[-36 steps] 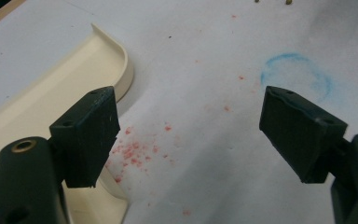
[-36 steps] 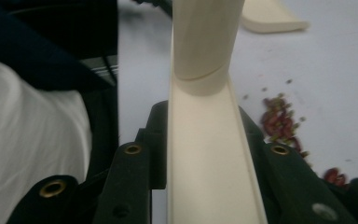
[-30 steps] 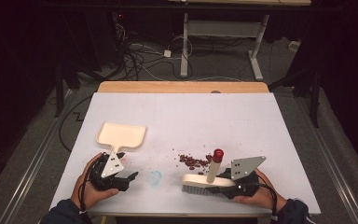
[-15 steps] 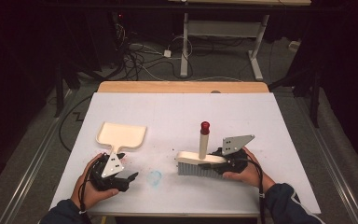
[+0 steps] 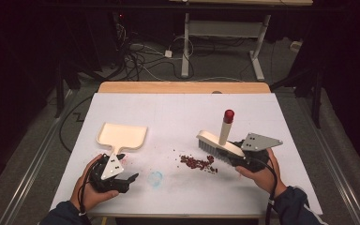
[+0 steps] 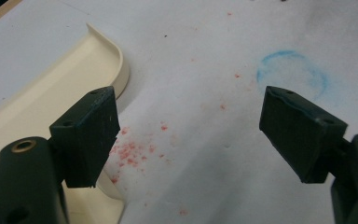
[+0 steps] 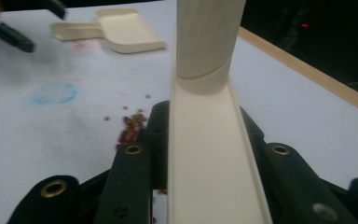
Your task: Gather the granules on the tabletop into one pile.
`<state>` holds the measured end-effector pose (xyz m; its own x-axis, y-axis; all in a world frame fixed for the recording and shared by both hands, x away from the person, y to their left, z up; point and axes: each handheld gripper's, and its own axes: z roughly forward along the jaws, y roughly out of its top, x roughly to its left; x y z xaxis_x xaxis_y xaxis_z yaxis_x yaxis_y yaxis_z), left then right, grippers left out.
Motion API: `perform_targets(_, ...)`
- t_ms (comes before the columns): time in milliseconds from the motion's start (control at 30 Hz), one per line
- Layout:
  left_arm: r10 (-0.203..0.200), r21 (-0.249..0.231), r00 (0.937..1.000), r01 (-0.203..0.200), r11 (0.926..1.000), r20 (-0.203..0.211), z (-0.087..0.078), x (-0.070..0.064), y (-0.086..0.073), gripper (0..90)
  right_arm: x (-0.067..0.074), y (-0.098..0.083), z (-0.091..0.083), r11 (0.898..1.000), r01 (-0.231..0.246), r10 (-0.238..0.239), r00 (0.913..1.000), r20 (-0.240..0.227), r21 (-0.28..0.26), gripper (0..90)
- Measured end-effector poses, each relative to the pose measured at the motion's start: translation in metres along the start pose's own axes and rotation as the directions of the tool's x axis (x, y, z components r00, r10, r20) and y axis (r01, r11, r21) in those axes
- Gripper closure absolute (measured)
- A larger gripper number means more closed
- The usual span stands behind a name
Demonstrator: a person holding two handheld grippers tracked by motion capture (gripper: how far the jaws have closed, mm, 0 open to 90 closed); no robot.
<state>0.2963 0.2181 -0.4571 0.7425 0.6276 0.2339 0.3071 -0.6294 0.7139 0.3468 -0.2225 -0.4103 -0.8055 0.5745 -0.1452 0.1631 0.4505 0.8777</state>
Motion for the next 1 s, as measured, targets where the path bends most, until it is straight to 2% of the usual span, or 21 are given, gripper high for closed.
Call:
perform_targets(67, 0.005, -0.001, 1.0000, -0.005, 1.0000, 0.001, 0.000, 0.000, 0.001, 19.5, -0.005, -0.006, 0.000, 0.999, -0.036, 0.036, 0.9981, 0.050, 0.007, 67.1)
perform_targets(133, 0.008, -0.001, 1.0000, -0.008, 1.0000, 0.004, 0.001, -0.001, 0.001, 19.5, -0.009, -0.011, 0.004, 0.997, -0.076, 0.073, 0.9922, 0.101, 0.022, 67.0)
perform_targets(233, 0.009, 0.000, 0.9999, -0.009, 1.0000, 0.008, 0.002, 0.000, 0.002, 19.5, -0.011, -0.021, 0.013, 0.993, -0.092, 0.079, 0.9828, 0.166, 0.072, 67.0)
perform_targets(333, 0.008, -0.001, 0.9999, -0.008, 1.0000, 0.007, 0.002, 0.000, 0.002, 19.5, -0.011, -0.026, 0.020, 0.986, -0.129, 0.109, 0.9793, 0.171, 0.110, 66.9)
perform_targets(400, 0.005, -0.005, 1.0000, -0.005, 1.0000, 0.005, 0.002, 0.001, 0.002, 19.5, -0.009, -0.025, 0.021, 0.984, -0.134, 0.111, 0.9767, 0.184, 0.121, 66.9)
perform_targets(500, 0.003, -0.007, 1.0000, -0.003, 1.0000, 0.003, 0.001, 0.001, 0.002, 19.5, -0.006, -0.021, 0.021, 0.974, -0.165, 0.132, 0.9703, 0.203, 0.154, 67.1)
perform_targets(667, 0.013, -0.007, 0.9999, -0.013, 0.9999, 0.004, 0.000, 0.000, 0.002, 19.5, -0.003, -0.017, 0.018, 0.954, -0.220, 0.167, 0.9546, 0.247, 0.203, 67.2)
perform_targets(733, 0.014, -0.007, 0.9999, -0.014, 0.9999, 0.004, 0.000, 0.000, 0.002, 19.6, -0.002, -0.016, 0.016, 0.947, -0.230, 0.173, 0.9533, 0.247, 0.226, 67.2)
perform_targets(867, 0.018, -0.008, 0.9998, -0.018, 0.9998, 0.006, 0.001, 0.000, 0.002, 19.6, 0.003, -0.013, 0.015, 0.929, -0.279, 0.223, 0.9459, 0.236, 0.243, 67.3)
perform_targets(1000, 0.022, -0.007, 0.9997, -0.022, 0.9997, 0.011, 0.002, -0.001, 0.004, 19.6, 0.017, -0.008, 0.022, 0.928, -0.270, 0.203, 0.9434, 0.262, 0.255, 67.3)
